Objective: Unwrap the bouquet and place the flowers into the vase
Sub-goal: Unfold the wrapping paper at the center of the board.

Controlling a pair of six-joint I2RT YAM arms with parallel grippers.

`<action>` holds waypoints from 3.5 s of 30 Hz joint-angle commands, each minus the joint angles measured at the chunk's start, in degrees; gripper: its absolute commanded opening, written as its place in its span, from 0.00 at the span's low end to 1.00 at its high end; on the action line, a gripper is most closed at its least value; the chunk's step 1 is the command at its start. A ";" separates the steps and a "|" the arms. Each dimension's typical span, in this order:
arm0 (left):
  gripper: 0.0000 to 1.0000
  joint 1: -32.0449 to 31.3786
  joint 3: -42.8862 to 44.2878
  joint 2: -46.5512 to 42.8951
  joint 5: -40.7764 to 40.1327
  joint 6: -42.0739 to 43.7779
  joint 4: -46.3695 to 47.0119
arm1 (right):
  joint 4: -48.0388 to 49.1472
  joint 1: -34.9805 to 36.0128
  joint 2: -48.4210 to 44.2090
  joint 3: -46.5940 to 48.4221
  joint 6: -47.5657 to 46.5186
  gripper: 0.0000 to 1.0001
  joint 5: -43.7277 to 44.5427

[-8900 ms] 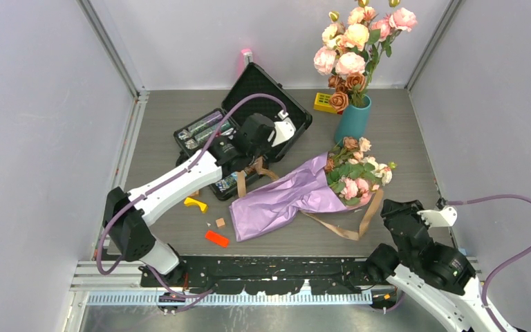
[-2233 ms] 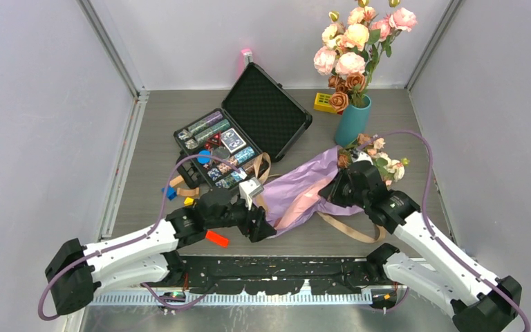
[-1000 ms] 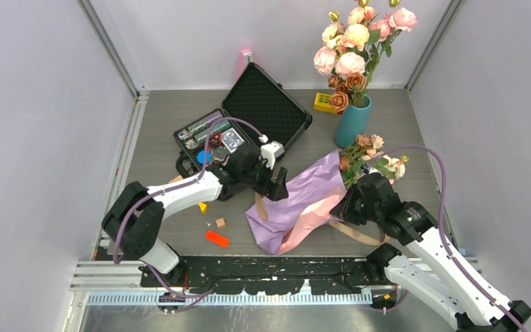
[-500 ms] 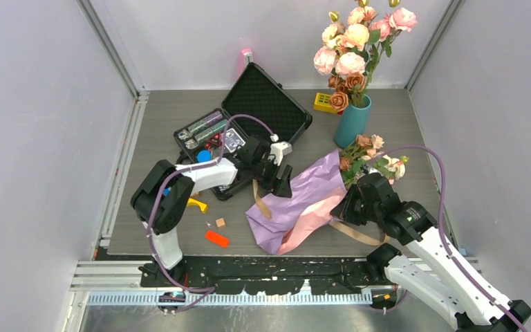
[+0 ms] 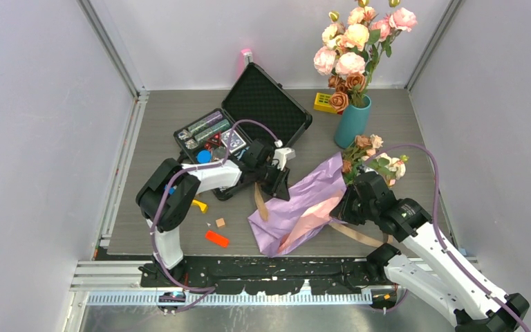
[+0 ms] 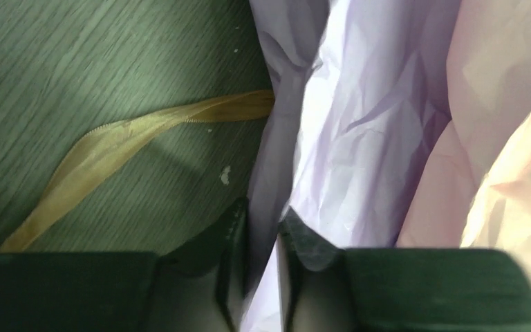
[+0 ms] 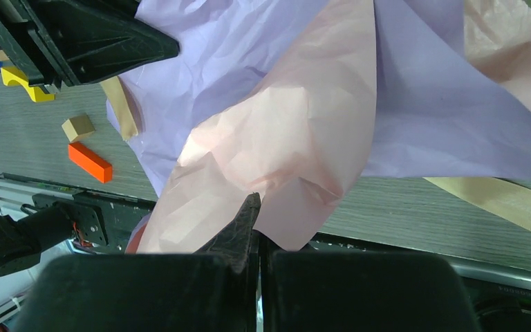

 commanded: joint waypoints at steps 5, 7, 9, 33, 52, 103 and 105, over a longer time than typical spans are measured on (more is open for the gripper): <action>0.00 -0.29 0.53 -2.82 -2.25 -0.23 3.70 | 1.18 0.29 -0.37 1.73 -1.13 0.00 0.61; 0.00 -0.24 0.52 -3.77 -5.13 0.03 3.71 | 1.27 0.29 -0.31 2.07 -1.23 0.00 0.68; 0.00 -0.19 0.62 -4.37 -8.61 0.28 3.27 | 1.21 0.29 -0.15 2.44 -1.34 0.00 0.71; 0.00 1.77 8.51 0.94 -30.37 1.20 1.28 | -10.18 0.29 -2.94 0.10 7.84 0.00 3.30; 0.00 1.82 6.89 0.56 -23.68 4.03 4.95 | -20.59 0.28 -5.21 8.58 6.58 0.41 -6.35; 0.00 1.80 6.12 -1.55 -21.49 3.43 3.36 | 36.93 -23.41 31.34 -0.69 -7.89 0.61 -21.30; 0.00 1.82 6.10 -1.64 -21.99 3.22 3.31 | 34.83 -23.36 30.03 -1.13 -8.10 0.61 -25.26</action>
